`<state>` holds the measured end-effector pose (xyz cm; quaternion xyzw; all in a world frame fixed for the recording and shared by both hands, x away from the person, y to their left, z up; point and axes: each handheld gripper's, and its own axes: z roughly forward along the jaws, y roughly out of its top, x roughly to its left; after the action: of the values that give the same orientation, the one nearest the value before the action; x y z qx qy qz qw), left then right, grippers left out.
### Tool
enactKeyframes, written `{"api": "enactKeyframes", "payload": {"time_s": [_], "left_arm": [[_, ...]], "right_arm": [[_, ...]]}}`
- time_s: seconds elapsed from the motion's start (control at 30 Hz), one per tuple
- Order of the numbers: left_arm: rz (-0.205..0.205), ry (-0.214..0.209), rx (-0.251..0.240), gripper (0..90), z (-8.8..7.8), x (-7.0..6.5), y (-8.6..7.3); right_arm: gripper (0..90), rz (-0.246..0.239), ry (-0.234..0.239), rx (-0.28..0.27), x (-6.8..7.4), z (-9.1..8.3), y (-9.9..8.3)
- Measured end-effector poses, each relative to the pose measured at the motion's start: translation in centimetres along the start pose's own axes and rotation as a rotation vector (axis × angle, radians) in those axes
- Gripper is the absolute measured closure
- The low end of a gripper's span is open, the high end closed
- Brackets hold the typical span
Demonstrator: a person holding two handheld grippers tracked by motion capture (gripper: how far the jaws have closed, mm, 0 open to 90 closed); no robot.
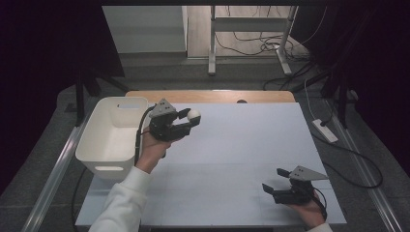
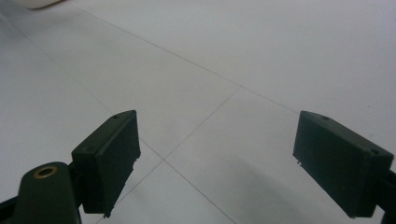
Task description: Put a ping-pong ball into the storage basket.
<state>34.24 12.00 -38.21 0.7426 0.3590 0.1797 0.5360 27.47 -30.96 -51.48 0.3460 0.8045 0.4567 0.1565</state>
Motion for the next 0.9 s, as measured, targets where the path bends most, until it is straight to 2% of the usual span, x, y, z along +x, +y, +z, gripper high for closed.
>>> {"api": "enactKeyframes", "payload": {"time_s": [0.9], "left_arm": [[-0.009, 0.075, -0.008, 50.5, -2.3, 1.3, 0.5]], "right_arm": [[14.6, 0.0, 0.002, -0.006, 0.0, -0.1, 0.1]]}}
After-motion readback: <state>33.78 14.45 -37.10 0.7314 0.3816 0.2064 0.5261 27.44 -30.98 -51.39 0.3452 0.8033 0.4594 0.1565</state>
